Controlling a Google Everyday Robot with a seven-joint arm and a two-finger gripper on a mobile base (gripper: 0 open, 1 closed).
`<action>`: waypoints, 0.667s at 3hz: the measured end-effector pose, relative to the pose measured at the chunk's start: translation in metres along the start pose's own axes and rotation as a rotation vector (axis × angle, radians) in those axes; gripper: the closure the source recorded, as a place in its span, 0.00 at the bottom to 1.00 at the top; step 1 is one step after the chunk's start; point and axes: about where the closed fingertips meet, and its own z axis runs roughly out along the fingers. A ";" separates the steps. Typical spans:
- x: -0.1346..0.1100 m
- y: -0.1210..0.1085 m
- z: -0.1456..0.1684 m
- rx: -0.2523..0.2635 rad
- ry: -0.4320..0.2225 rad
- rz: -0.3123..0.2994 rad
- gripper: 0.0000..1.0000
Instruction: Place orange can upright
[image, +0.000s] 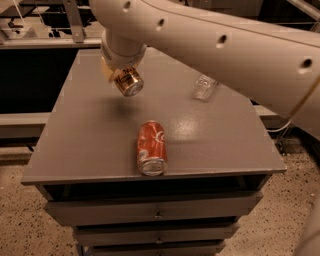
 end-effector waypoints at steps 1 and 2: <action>0.028 -0.016 -0.017 -0.030 -0.102 -0.034 1.00; 0.052 -0.025 -0.020 -0.110 -0.209 -0.033 1.00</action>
Offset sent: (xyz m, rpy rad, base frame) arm -0.0100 -0.0672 0.0555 0.4750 -0.5125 0.2671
